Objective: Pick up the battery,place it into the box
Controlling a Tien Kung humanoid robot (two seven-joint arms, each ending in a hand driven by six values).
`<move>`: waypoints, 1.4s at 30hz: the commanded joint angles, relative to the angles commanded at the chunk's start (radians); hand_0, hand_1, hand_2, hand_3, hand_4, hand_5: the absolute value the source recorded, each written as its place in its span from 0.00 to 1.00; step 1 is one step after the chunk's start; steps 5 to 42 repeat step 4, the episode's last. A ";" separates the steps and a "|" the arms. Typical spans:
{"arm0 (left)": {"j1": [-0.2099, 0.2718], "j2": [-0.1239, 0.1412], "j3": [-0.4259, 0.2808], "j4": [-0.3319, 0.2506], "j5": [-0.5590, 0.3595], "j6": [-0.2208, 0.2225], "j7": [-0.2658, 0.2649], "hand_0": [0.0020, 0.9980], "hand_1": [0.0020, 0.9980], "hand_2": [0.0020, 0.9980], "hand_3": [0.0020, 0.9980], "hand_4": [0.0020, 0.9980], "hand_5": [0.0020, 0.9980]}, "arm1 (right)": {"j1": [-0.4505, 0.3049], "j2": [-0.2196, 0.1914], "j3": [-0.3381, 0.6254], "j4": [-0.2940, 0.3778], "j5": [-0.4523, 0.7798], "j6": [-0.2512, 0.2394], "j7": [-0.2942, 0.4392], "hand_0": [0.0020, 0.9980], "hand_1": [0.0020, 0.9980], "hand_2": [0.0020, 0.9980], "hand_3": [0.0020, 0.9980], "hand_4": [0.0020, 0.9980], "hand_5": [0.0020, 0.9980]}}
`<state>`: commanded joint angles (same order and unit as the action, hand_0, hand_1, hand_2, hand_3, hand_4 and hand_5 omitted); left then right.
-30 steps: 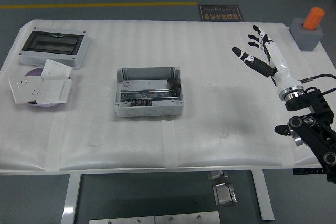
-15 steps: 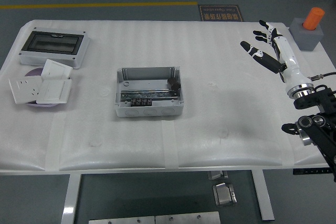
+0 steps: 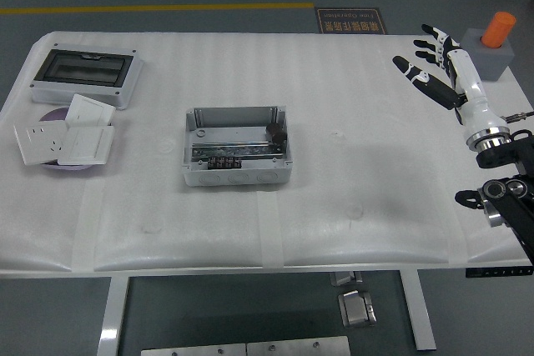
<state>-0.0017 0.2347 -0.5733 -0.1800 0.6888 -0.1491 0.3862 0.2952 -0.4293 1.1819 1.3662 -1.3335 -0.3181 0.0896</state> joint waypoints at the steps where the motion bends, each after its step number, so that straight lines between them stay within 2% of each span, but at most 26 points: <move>1: 0.000 0.000 0.003 0.000 -0.004 0.000 -0.001 0.53 0.63 0.46 0.54 0.51 0.38 | -0.002 0.001 0.004 0.000 0.000 0.000 0.000 0.84 0.79 0.83 0.94 1.00 0.67; 42: 0.000 -0.002 0.008 0.000 -0.012 0.000 -0.001 0.53 0.63 0.46 0.54 0.51 0.38 | -0.007 0.003 0.019 0.003 0.000 -0.001 0.000 0.84 0.79 0.83 0.94 1.00 0.67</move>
